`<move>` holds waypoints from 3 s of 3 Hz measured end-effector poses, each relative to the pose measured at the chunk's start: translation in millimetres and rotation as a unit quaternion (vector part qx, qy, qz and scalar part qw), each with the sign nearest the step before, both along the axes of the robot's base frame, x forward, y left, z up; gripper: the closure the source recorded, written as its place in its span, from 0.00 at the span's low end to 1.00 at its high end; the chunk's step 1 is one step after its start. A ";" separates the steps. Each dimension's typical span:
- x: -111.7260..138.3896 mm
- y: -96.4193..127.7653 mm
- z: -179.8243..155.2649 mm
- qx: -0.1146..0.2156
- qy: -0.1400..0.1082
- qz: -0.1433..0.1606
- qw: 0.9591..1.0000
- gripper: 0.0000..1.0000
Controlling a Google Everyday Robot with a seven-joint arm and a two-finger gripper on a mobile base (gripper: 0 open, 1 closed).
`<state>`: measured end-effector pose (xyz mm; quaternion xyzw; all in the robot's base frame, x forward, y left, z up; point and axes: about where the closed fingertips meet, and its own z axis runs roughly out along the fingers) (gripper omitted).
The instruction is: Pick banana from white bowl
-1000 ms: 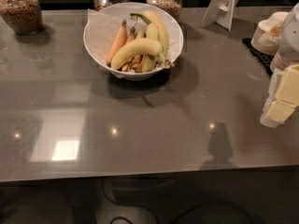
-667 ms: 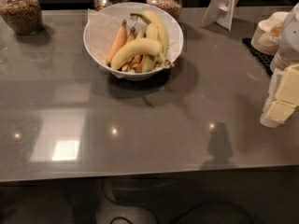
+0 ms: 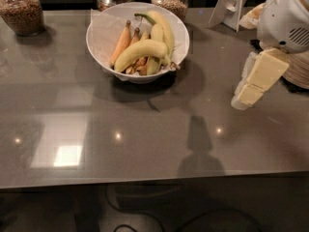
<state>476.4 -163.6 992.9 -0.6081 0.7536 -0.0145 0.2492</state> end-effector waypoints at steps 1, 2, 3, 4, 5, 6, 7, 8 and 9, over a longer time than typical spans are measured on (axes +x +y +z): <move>36.6 51.1 14.8 0.034 -0.039 0.018 0.998 0.00; 73.1 108.5 26.8 0.050 -0.068 0.034 0.996 0.00; 102.8 161.2 33.8 0.057 -0.098 0.049 0.992 0.00; 102.9 161.2 33.8 0.057 -0.098 0.049 0.992 0.00; 111.1 169.1 25.0 0.065 -0.106 0.056 0.991 0.00; 125.1 183.6 4.0 0.078 -0.106 0.065 0.989 0.00; 133.1 192.2 -14.5 0.083 -0.104 0.071 0.989 0.07; 135.9 190.6 -23.9 0.075 -0.112 0.072 0.988 0.13; 136.1 190.0 -39.0 0.064 -0.114 0.075 0.989 0.23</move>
Offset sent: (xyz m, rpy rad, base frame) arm 0.1233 0.1819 0.0380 0.1344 -0.1995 0.1034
